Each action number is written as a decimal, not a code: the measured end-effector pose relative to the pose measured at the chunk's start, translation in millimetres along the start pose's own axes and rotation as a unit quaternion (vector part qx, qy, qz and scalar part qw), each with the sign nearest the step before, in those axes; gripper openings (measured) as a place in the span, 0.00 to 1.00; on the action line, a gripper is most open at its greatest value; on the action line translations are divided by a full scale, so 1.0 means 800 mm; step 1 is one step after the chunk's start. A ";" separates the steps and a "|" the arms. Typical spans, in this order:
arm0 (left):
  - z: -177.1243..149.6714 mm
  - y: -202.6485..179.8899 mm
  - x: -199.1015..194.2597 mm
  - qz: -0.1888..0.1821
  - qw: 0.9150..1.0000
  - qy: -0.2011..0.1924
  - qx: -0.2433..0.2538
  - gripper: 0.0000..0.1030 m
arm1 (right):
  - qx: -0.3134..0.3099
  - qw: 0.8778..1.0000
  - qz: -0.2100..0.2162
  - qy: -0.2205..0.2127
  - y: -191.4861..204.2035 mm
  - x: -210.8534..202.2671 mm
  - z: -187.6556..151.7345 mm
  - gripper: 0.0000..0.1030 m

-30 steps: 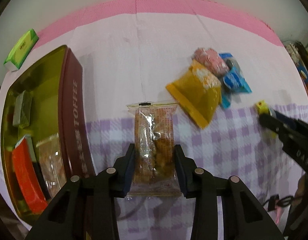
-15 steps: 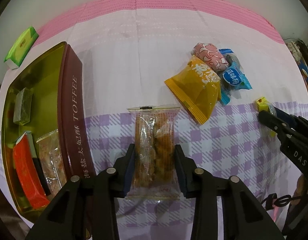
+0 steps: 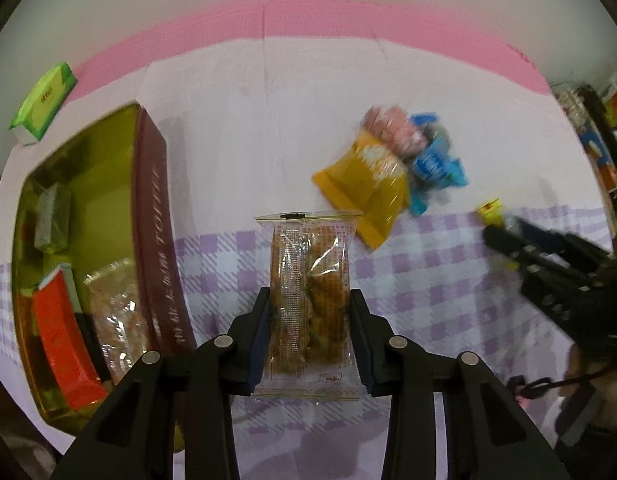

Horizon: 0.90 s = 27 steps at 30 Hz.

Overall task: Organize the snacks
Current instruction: 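Carry the brown snack bag into the gold tin and open the left gripper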

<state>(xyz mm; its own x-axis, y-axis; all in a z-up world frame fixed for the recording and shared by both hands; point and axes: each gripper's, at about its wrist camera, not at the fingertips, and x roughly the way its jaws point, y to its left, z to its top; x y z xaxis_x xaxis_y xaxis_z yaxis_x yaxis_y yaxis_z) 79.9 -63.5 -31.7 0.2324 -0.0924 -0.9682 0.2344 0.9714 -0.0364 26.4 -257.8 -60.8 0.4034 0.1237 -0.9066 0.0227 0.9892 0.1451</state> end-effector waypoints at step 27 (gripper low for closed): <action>-0.024 0.161 -0.054 0.039 0.987 -0.032 -0.155 0.37 | -0.003 1.000 -0.009 -0.002 0.004 0.000 -0.002 0.33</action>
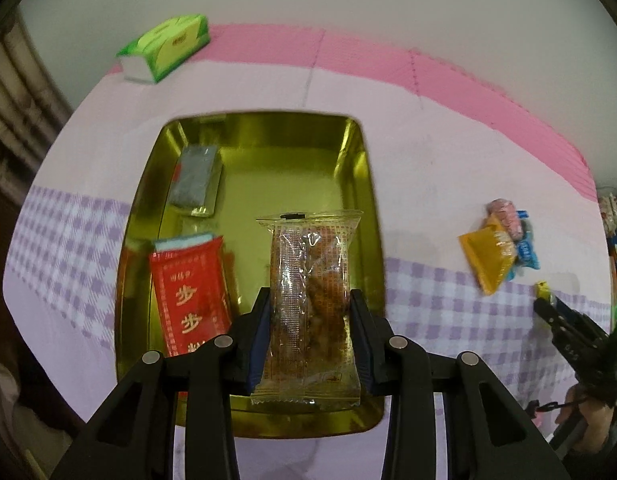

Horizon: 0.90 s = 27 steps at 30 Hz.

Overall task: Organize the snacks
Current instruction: 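Carry the brown snack bag into the gold tin and open the left gripper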

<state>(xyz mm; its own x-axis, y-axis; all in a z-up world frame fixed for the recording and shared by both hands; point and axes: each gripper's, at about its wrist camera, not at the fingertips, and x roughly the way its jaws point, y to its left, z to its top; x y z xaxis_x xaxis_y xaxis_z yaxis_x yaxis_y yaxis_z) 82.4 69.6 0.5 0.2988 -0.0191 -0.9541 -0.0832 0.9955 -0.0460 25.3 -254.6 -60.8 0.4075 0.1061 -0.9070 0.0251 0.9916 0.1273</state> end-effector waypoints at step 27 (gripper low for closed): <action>-0.043 0.031 0.026 0.027 0.999 0.027 -0.004 0.37 | -0.002 1.000 -0.003 0.000 0.001 -0.001 0.000 0.35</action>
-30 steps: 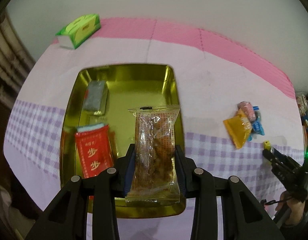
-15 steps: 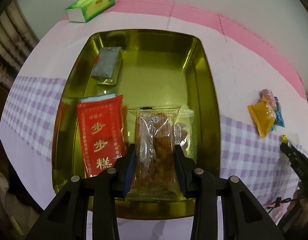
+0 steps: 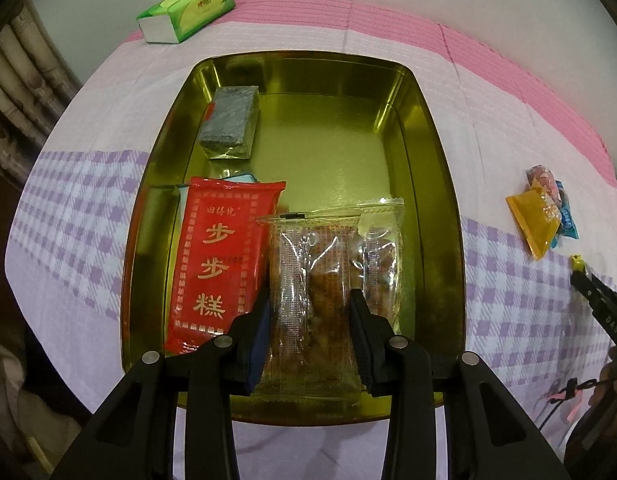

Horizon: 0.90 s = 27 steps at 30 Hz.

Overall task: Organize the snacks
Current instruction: 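Carry the brown snack bag into the gold tin and open the left gripper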

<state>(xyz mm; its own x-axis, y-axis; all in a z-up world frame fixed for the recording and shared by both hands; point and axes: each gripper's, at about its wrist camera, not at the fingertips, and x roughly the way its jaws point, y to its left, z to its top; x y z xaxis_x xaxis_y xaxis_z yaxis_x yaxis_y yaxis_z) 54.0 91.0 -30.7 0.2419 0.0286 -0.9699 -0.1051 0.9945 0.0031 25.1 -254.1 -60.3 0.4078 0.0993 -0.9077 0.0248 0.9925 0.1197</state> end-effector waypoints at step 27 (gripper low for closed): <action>0.002 0.002 -0.029 -0.040 0.998 -0.044 0.022 0.56 | -0.014 1.000 -0.013 0.005 0.009 0.006 0.003 0.43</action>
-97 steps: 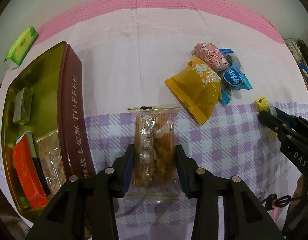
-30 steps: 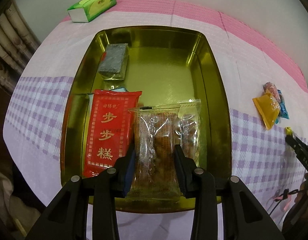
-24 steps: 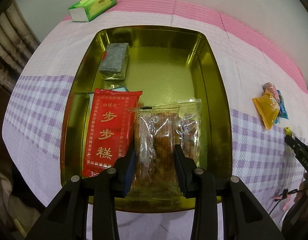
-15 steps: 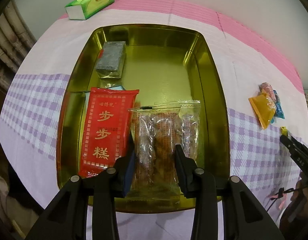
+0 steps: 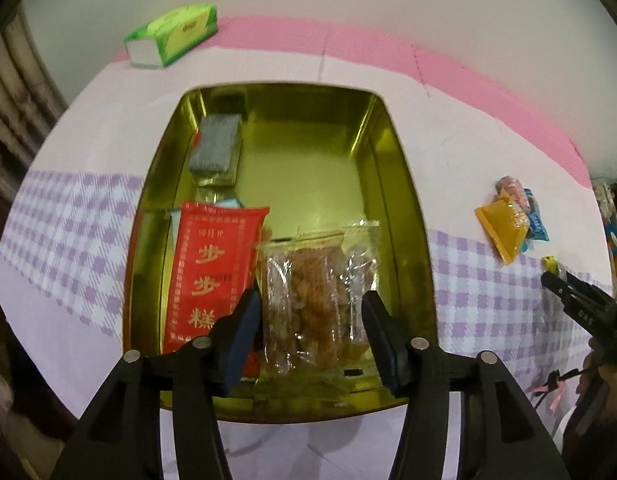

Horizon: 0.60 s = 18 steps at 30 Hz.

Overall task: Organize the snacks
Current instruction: 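Carry the brown snack bag into the gold tin and open the left gripper, then carry the yellow-labelled bag into the gold tin and open the right gripper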

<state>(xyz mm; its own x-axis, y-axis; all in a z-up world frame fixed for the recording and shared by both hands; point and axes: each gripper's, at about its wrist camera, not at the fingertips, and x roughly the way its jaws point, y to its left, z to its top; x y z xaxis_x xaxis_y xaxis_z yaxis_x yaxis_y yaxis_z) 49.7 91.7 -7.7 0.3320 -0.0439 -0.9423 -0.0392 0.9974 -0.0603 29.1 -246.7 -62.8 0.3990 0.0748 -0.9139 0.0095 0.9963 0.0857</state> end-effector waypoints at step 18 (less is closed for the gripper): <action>0.004 0.039 -0.029 0.056 0.995 -0.077 -0.003 0.65 | 0.012 0.999 -0.035 -0.004 -0.001 -0.002 -0.004 0.28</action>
<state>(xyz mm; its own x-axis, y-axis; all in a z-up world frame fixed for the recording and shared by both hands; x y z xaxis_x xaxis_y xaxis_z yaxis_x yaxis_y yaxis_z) 43.5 124.2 12.9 0.4663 0.0765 -0.8813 -0.0901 0.9952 0.0387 25.2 -247.3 -62.4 0.4038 0.0051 -0.9148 0.0585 0.9978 0.0314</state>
